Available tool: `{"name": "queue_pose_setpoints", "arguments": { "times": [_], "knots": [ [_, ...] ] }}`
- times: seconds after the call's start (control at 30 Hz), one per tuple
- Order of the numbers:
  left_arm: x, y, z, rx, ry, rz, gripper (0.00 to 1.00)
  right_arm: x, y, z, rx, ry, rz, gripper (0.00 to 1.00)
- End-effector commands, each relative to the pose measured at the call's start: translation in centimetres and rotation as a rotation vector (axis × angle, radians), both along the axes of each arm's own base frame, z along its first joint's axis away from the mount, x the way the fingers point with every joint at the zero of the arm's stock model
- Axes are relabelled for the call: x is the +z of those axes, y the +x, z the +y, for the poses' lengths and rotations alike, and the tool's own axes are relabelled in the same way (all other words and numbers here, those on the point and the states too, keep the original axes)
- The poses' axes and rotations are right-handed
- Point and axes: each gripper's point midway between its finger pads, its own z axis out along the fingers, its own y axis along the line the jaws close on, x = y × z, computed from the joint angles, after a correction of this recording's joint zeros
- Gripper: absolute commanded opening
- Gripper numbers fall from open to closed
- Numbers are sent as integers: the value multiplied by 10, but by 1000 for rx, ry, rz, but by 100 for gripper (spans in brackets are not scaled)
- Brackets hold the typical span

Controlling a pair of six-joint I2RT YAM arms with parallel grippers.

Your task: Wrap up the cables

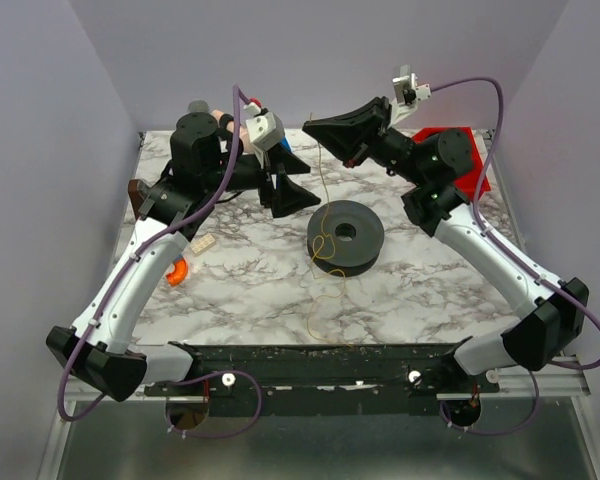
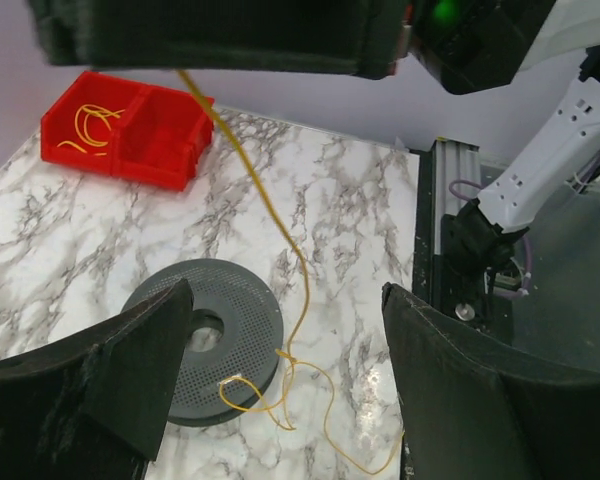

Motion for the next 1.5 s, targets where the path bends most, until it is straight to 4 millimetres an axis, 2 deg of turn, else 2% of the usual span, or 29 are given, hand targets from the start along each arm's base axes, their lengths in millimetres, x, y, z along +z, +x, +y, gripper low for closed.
{"name": "queue_pose_setpoints", "arguments": {
  "times": [0.0, 0.13, 0.2, 0.3, 0.4, 0.43, 0.5, 0.57, 0.6, 0.67, 0.7, 0.73, 0.8, 0.87, 0.93, 1.0, 1.1, 1.17, 1.27, 1.3, 1.37, 1.47],
  "knots": [
    [19, -27, -4, -108, -38, -48, 84, 8, 7, 2, -27, 34, 5, 1],
    [24, -11, -10, -53, -82, 8, 83, 6, 3, 7, 21, 46, 14, 1],
    [25, 1, -14, -15, -102, 43, 77, 3, 1, 8, 35, 55, 21, 1],
    [25, 18, -16, 42, -105, 57, 58, 0, 0, 5, 26, 66, 28, 1],
    [19, 24, -17, 62, -99, 69, 23, 0, -2, 1, 10, 65, 25, 1],
    [17, 25, -17, 67, -99, 80, 3, -2, -1, 1, 6, 59, 33, 1],
    [15, 26, -15, 83, -92, 95, 0, -4, 1, 1, -7, 38, 43, 1],
    [7, 26, -7, 122, -60, 78, 0, -17, 11, 0, -42, -11, 98, 1],
    [3, 26, -1, 158, -43, 61, 0, -25, 17, -3, -71, -43, 142, 13],
    [-8, 30, 15, 239, 16, 16, 0, -55, 36, -17, -173, -137, 244, 64],
    [-16, 31, 24, 283, 59, 3, 0, -77, 48, -31, -257, -193, 316, 90],
    [-22, 35, 33, 330, 102, -11, 0, -101, 60, -49, -365, -242, 385, 100],
    [-38, 38, 49, 401, 188, -25, 0, -156, 76, -92, -536, -325, 543, 100],
    [-52, 37, 62, 443, 241, -28, 0, -208, 79, -132, -588, -342, 727, 100],
    [-62, 34, 68, 452, 274, -13, 0, -259, 77, -162, -592, -349, 873, 100],
    [-65, 28, 70, 448, 290, -1, 0, -313, 73, -178, -619, -420, 976, 100],
    [-69, 23, 74, 451, 303, 6, 0, -367, 59, -173, -530, -503, 1090, 100],
    [-70, 21, 78, 458, 315, 3, 0, -386, 50, -162, -438, -495, 1140, 100],
    [-72, 20, 83, 477, 330, -1, 0, -414, 50, -169, -478, -504, 1213, 100],
    [-72, 19, 84, 477, 333, -2, 0, -415, 57, -170, -500, -495, 1199, 100],
    [-73, 18, 85, 477, 334, -2, 0, -422, 56, -171, -502, -500, 1209, 100],
    [-73, 18, 84, 472, 332, 5, 0, -426, 59, -163, -456, -465, 1195, 98]
  ]
}}
